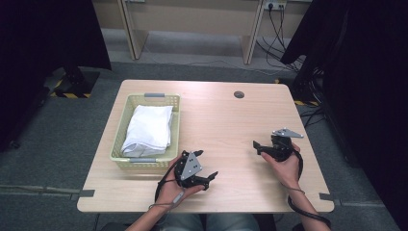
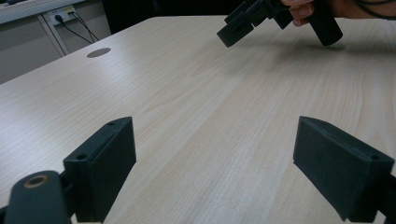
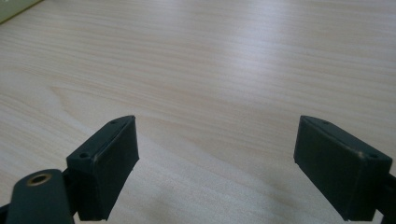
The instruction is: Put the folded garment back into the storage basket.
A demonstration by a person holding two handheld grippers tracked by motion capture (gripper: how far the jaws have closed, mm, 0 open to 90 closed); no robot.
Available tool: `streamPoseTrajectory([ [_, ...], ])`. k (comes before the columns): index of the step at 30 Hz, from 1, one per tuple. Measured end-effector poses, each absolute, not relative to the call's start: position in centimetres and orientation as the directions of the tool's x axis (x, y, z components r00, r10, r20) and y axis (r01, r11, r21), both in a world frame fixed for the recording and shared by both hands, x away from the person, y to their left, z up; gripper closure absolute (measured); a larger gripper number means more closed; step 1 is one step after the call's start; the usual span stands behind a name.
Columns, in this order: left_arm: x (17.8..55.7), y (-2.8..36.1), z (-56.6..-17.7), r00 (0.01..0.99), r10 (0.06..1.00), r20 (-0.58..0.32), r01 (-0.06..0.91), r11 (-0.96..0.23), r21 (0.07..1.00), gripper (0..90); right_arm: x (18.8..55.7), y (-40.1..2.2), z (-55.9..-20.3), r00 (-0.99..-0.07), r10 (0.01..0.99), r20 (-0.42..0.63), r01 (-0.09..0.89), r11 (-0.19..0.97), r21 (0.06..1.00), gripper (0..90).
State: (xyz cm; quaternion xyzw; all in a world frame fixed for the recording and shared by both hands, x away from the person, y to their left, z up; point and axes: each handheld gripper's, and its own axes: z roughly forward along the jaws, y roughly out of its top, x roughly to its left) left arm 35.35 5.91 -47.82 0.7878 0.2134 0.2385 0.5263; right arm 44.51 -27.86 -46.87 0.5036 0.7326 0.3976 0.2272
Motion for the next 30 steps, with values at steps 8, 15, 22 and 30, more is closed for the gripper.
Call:
streamPoseTrajectory([
  [8,35.4,5.9,-47.8,0.795,0.588,0.149,0.086,-0.353,0.931,12.6,44.0,-28.1,-47.1,-0.391,0.919,0.054,0.548,0.185,0.816,14.2],
  [15,35.4,5.9,-47.8,0.794,0.59,0.148,0.089,-0.353,0.931,12.6,43.6,-28.2,-47.4,-0.391,0.919,0.046,0.544,0.19,0.817,14.0],
  [22,35.4,6.0,-47.8,0.794,0.59,0.147,0.09,-0.353,0.931,12.6,43.4,-28.5,-47.4,-0.386,0.921,0.046,0.537,0.184,0.823,14.0],
  [30,35.4,6.0,-47.8,0.794,0.591,0.143,0.091,-0.348,0.933,12.6,43.2,-28.4,-47.4,-0.385,0.922,0.036,0.527,0.188,0.829,14.1],
])
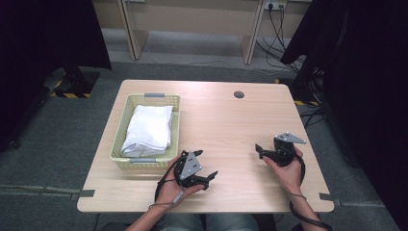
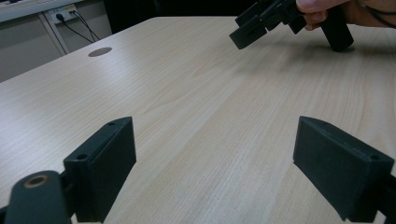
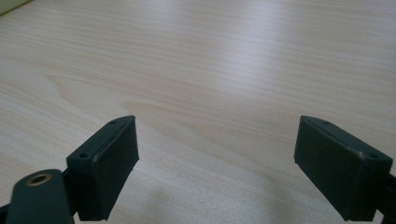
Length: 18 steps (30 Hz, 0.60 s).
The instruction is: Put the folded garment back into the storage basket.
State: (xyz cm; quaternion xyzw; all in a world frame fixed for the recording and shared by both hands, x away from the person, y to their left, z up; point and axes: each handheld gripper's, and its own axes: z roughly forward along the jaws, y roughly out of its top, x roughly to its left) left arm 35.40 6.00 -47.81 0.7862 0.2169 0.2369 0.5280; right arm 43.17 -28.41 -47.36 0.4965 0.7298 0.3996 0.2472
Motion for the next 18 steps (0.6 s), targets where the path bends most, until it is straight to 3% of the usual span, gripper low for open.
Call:
streamPoseTrajectory([
  [18,35.54,6.15,-47.79,0.792,0.598,0.127,0.105,-0.337,0.936,12.5,43.0,-28.69,-47.33,-0.387,0.921,0.045,0.516,0.176,0.838,13.9],
])
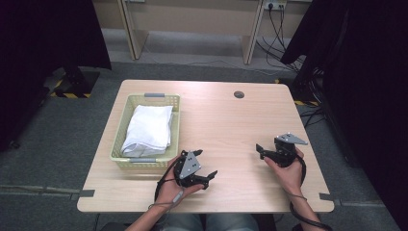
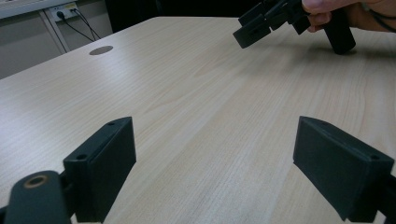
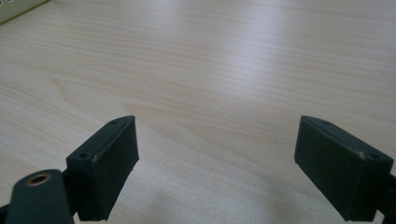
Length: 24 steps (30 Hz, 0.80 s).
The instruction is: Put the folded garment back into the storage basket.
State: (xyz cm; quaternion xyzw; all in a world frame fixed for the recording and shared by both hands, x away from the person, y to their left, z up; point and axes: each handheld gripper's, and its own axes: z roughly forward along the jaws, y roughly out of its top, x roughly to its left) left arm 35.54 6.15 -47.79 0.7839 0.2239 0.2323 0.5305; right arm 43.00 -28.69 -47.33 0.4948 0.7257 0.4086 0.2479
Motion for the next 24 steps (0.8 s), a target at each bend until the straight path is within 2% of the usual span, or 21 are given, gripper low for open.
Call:
streamPoseTrajectory([
  [24,35.5,6.3,-47.8,0.785,0.609,0.115,0.11,-0.318,0.942,12.5,41.7,-29.1,-47.3,-0.401,0.916,0.02,0.477,0.19,0.858,14.0],
])
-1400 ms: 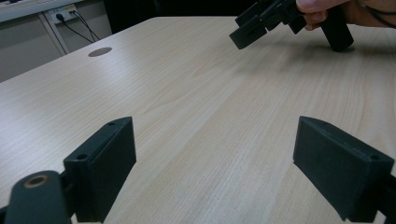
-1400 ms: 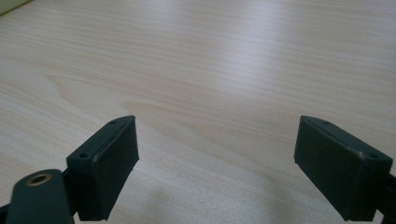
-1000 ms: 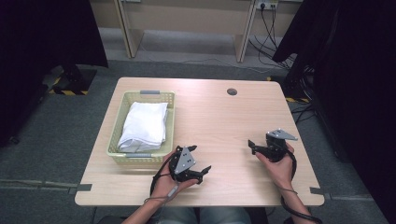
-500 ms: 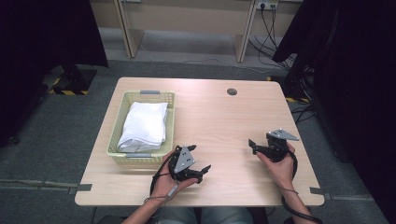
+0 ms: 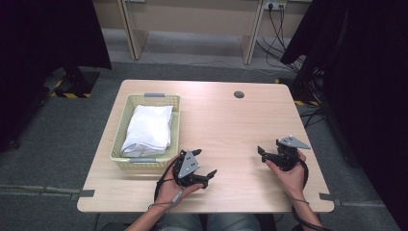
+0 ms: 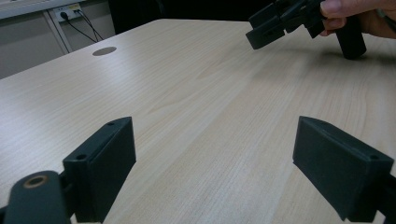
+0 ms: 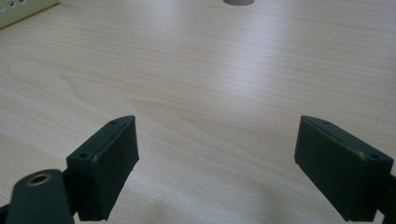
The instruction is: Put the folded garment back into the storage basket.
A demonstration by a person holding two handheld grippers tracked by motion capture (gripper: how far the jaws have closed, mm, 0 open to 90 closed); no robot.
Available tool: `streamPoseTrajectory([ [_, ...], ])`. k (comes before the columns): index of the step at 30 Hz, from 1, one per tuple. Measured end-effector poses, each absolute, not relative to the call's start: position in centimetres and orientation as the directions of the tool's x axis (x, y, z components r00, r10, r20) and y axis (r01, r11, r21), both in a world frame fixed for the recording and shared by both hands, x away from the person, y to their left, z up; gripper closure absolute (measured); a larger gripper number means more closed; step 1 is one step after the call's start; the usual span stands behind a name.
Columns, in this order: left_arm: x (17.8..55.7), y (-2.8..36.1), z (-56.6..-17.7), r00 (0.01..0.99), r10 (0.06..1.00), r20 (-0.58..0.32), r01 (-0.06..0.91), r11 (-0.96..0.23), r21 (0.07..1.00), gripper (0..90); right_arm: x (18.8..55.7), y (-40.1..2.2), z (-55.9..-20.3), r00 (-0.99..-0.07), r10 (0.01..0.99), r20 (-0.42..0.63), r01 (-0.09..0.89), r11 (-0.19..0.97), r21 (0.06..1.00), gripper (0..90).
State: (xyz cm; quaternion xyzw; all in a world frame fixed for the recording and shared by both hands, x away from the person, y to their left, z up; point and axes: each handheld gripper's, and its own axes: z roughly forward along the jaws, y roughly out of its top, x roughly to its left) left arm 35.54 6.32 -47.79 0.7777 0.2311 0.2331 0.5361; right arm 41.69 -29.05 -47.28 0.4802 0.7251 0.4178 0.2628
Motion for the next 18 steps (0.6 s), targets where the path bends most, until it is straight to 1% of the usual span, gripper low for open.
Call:
streamPoseTrajectory([
  [12,35.5,6.44,-47.8,0.782,0.614,0.108,0.109,-0.305,0.946,12.1,41.51,-29.04,-47.26,-0.405,0.914,0.015,0.466,0.192,0.864,13.5],
  [18,35.57,6.52,-47.8,0.781,0.617,0.099,0.115,-0.297,0.948,10.5,41.0,-29.11,-47.24,-0.419,0.908,0.004,0.437,0.197,0.878,10.3],
])
